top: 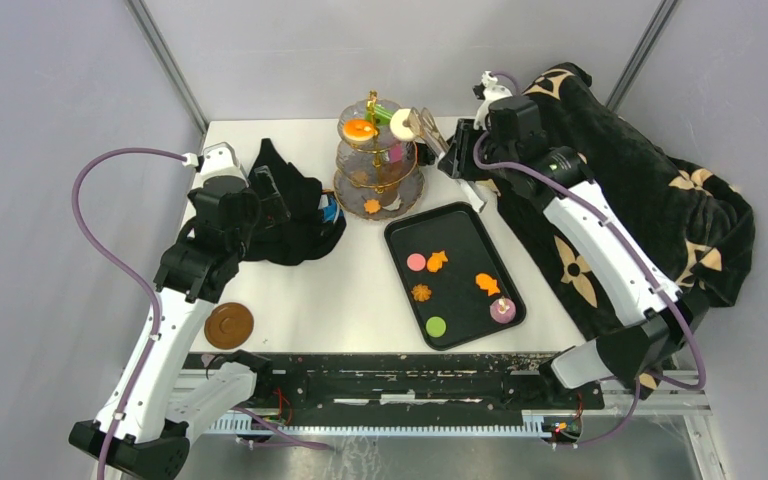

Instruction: Serve the afternoon tea

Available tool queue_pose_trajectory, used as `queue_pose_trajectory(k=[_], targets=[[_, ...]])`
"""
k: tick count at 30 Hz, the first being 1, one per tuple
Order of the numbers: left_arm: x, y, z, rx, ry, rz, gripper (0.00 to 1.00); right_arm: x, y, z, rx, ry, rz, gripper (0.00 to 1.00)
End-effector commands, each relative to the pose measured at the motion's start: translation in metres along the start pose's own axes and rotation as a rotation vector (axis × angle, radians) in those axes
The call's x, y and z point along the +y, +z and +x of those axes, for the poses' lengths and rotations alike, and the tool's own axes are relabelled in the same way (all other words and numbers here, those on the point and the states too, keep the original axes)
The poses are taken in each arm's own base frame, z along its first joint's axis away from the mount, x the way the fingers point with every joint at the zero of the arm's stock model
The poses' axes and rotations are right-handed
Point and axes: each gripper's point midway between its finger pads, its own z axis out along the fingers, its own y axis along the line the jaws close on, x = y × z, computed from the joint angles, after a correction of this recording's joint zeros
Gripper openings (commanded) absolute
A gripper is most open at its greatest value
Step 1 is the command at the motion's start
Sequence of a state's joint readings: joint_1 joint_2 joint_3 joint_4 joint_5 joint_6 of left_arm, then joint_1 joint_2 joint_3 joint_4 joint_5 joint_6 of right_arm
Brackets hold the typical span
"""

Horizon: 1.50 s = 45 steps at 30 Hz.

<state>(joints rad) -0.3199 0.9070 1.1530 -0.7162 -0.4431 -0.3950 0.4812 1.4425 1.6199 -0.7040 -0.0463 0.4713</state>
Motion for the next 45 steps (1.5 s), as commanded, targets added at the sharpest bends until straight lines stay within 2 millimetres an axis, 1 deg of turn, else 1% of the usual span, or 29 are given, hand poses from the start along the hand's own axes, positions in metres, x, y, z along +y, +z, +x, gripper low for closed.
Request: queue_pose_trajectory(k=[1,6,11,18,21,22,23,26,27,31,36,41,45], targets=[[0.002,-0.007,-0.022,-0.068,-0.005,-0.007,0.99,0.027,-0.012,-0.054,-0.158,-0.034,-0.096,0.01],[0.002,-0.004,-0.023,-0.066,0.000,-0.013,0.99,0.033,-0.002,-0.052,-0.139,-0.020,-0.129,0.01],[0.001,-0.002,-0.025,-0.068,0.003,-0.012,0.99,0.035,0.000,-0.053,-0.146,-0.012,-0.138,0.01],[0.000,0.000,-0.024,-0.063,0.005,-0.012,0.99,0.031,0.017,-0.042,-0.099,-0.004,-0.130,0.01],[0.000,-0.001,-0.024,-0.065,0.004,-0.013,0.99,0.031,0.021,-0.039,-0.084,-0.004,-0.131,0.01],[0.000,-0.001,-0.024,-0.066,0.004,-0.012,0.99,0.030,0.021,-0.038,-0.080,-0.004,-0.126,0.03],[0.000,-0.001,-0.024,-0.066,0.005,-0.013,0.99,0.029,0.022,-0.036,-0.075,-0.004,-0.125,0.09],[0.001,-0.001,-0.024,-0.066,0.005,-0.014,0.99,0.029,0.019,-0.037,-0.079,-0.005,-0.126,0.33],[0.000,-0.001,-0.024,-0.066,0.004,-0.013,0.99,0.030,0.018,-0.037,-0.082,-0.004,-0.126,0.38],[0.000,-0.002,-0.026,-0.069,0.000,-0.009,0.99,0.028,0.010,-0.043,-0.116,-0.007,-0.115,0.50],[-0.001,-0.004,-0.026,-0.070,-0.006,-0.002,0.99,0.030,0.000,-0.051,-0.136,-0.026,-0.113,0.53],[-0.002,-0.005,-0.026,-0.069,-0.013,0.007,0.99,0.024,-0.009,-0.056,-0.162,-0.039,-0.077,0.55],[-0.003,-0.008,-0.028,-0.076,-0.019,0.017,0.99,0.020,-0.025,-0.063,-0.201,-0.045,-0.048,0.56]])
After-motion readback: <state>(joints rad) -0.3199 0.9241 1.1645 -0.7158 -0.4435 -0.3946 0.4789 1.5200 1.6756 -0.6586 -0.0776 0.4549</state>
